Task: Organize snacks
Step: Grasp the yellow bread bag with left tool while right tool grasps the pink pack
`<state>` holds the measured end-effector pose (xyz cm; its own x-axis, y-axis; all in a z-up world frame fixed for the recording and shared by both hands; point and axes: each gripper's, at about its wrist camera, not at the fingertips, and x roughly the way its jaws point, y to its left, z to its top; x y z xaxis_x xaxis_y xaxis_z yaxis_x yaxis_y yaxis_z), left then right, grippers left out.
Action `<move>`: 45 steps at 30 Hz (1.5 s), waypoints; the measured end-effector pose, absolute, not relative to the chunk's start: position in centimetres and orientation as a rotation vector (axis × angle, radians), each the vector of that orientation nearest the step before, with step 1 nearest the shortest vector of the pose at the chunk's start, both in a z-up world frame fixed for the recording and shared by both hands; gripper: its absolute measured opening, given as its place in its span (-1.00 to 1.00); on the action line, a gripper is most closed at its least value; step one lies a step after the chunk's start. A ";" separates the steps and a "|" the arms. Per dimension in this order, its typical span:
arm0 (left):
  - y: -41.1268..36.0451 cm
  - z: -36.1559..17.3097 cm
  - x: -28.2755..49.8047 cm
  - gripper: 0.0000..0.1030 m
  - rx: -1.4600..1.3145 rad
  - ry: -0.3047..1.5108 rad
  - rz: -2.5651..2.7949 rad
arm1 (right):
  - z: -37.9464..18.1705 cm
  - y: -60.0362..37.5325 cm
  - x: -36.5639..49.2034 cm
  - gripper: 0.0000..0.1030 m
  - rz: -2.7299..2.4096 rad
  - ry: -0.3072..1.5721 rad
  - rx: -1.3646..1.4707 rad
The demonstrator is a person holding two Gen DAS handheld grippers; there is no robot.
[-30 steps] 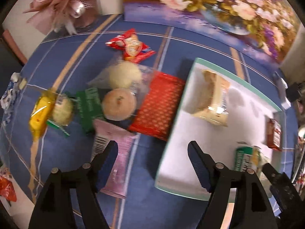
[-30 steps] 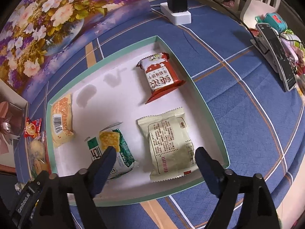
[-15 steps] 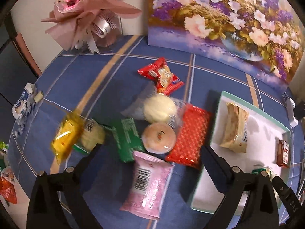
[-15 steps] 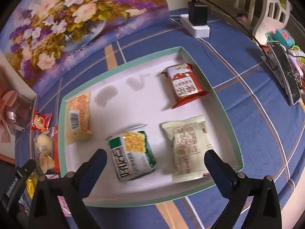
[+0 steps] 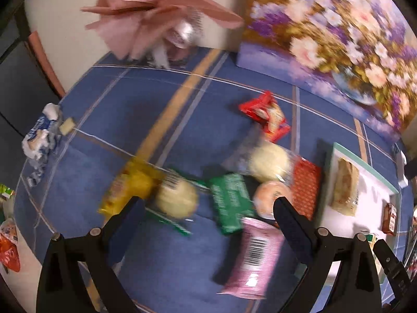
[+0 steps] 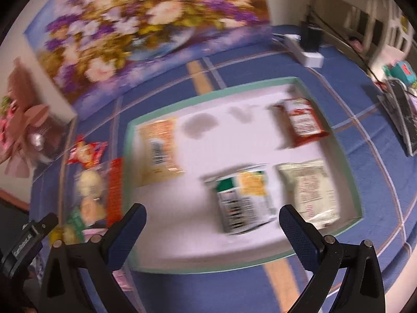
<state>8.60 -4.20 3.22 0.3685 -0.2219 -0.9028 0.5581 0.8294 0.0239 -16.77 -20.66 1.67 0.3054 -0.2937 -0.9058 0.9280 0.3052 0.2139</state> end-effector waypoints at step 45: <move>2.3 -3.7 18.2 0.12 0.286 1.307 -0.445 | -6.5 -5.8 1.7 0.65 -0.611 1.251 0.589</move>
